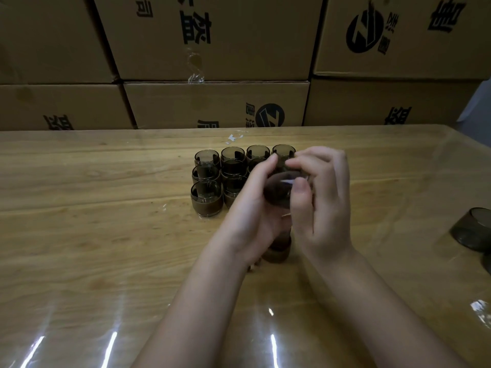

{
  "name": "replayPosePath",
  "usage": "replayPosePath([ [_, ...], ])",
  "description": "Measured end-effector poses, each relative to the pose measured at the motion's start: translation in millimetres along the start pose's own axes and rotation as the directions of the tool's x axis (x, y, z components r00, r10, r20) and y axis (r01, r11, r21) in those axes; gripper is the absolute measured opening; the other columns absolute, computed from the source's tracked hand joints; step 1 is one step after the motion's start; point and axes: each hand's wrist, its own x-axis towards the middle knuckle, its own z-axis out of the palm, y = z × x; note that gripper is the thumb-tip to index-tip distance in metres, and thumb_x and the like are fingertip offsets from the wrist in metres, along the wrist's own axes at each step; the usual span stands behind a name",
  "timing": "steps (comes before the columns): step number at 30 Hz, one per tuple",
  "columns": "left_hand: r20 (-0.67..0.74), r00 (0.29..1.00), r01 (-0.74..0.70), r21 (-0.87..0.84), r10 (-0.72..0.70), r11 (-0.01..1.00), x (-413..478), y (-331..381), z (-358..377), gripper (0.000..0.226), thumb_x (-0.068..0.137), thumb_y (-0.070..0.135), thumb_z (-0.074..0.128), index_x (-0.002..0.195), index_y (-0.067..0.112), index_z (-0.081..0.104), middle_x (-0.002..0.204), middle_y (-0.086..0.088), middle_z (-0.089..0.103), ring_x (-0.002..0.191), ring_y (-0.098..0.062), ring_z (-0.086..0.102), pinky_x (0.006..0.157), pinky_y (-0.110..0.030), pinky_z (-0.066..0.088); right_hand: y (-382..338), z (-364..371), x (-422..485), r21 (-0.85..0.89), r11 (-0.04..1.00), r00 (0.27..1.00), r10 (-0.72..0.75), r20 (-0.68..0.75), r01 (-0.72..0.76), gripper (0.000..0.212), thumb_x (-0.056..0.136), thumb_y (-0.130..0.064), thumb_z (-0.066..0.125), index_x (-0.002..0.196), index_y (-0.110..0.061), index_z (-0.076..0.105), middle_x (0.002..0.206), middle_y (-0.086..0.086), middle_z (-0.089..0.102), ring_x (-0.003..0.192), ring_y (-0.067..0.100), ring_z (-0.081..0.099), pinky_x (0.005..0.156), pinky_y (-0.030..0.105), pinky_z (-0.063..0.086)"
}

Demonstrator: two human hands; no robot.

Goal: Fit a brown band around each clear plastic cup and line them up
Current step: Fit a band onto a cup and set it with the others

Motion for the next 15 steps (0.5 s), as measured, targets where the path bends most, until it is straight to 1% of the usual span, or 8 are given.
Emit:
replayPosePath([
  [3, -0.033, 0.999, -0.020, -0.034, 0.019, 0.999, -3.0, 5.5, -3.9, 0.043, 0.082, 0.043, 0.059, 0.104, 0.007, 0.060, 0.103, -0.017, 0.051, 0.101, -0.025, 0.052, 0.084, -0.030, 0.044, -6.9, 6.1, -6.2, -0.009, 0.997, 0.996, -0.071, 0.050, 0.072, 0.029, 0.100, -0.027, 0.034, 0.106, -0.008, 0.054, 0.105, 0.019, 0.056, 0.097, 0.028, 0.052, 0.084, 0.041, 0.043],
  [4, -0.053, 0.997, -0.055, -0.014, 0.054, 0.998, -2.7, 4.5, -4.3, 0.041, 0.081, 0.040, 0.060, 0.104, 0.006, 0.060, 0.102, -0.016, 0.054, 0.100, -0.025, 0.054, 0.084, -0.030, 0.044, -7.7, 7.6, -7.0, 0.020, 0.998, 0.997, -0.053, 0.054, 0.052, 0.028, 0.098, -0.023, 0.036, 0.104, -0.005, 0.056, 0.104, 0.018, 0.056, 0.097, 0.028, 0.052, 0.084, 0.040, 0.044],
  [6, -0.122, 0.977, -0.164, 0.109, 0.177, 0.980, 0.1, 1.3, -1.7, 0.034, 0.083, 0.035, 0.055, 0.102, 0.010, 0.066, 0.097, -0.006, 0.067, 0.098, -0.019, 0.063, 0.084, -0.028, 0.050, -8.8, 9.6, -6.1, 0.119, 0.991, 0.998, 0.055, 0.029, -0.058, 0.031, 0.094, -0.017, 0.036, 0.099, 0.002, 0.060, 0.102, 0.014, 0.054, 0.098, 0.023, 0.053, 0.085, 0.036, 0.045],
  [8, -0.162, 0.930, -0.270, 0.311, 0.331, 0.911, 1.1, -2.4, 5.8, 0.032, 0.083, 0.036, 0.050, 0.108, 0.023, 0.066, 0.101, 0.007, 0.072, 0.099, -0.007, 0.066, 0.081, -0.020, 0.052, -9.3, 10.2, -4.2, 0.222, 0.945, 0.970, 0.243, 0.010, -0.239, 0.031, 0.096, -0.019, 0.032, 0.100, -0.006, 0.060, 0.103, 0.010, 0.056, 0.099, 0.017, 0.054, 0.086, 0.028, 0.044],
  [9, -0.156, 0.901, -0.313, 0.412, 0.405, 0.856, 1.0, -4.9, 9.6, 0.030, 0.084, 0.036, 0.048, 0.109, 0.029, 0.063, 0.102, 0.012, 0.071, 0.099, -0.001, 0.065, 0.079, -0.015, 0.050, -10.7, 9.9, -2.8, 0.282, 0.899, 0.939, 0.344, 0.021, -0.335, 0.028, 0.097, -0.023, 0.031, 0.101, -0.015, 0.058, 0.102, 0.007, 0.058, 0.099, 0.016, 0.056, 0.085, 0.028, 0.045],
  [11, -0.112, 0.835, -0.385, 0.579, 0.538, 0.718, 0.9, -11.2, 13.9, 0.026, 0.088, 0.036, 0.047, 0.112, 0.034, 0.055, 0.113, 0.014, 0.064, 0.106, 0.004, 0.059, 0.086, -0.012, 0.047, -14.7, 10.1, -0.3, 0.403, 0.774, 0.857, 0.512, 0.058, -0.489, 0.024, 0.097, -0.031, 0.031, 0.099, -0.027, 0.055, 0.100, -0.006, 0.062, 0.098, 0.014, 0.060, 0.083, 0.030, 0.049],
  [13, -0.041, 0.758, -0.441, 0.703, 0.651, 0.558, 2.3, -18.7, 12.1, 0.029, 0.091, 0.033, 0.048, 0.119, 0.029, 0.052, 0.124, 0.005, 0.058, 0.116, -0.002, 0.054, 0.096, -0.018, 0.044, -16.5, 10.5, 2.2, 0.498, 0.624, 0.756, 0.647, 0.103, -0.602, 0.027, 0.095, -0.033, 0.034, 0.097, -0.029, 0.060, 0.097, -0.011, 0.066, 0.096, 0.007, 0.062, 0.081, 0.025, 0.050],
  [15, 0.056, 0.661, -0.491, 0.787, 0.749, 0.375, 4.7, -24.1, 5.6, 0.033, 0.093, 0.028, 0.047, 0.122, 0.015, 0.055, 0.124, -0.004, 0.056, 0.118, -0.010, 0.052, 0.100, -0.028, 0.044, -16.1, 10.5, 4.8, 0.599, 0.383, 0.612, 0.755, 0.236, -0.703, 0.031, 0.092, -0.032, 0.037, 0.096, -0.028, 0.068, 0.099, -0.006, 0.071, 0.098, 0.009, 0.066, 0.078, 0.023, 0.051],
])
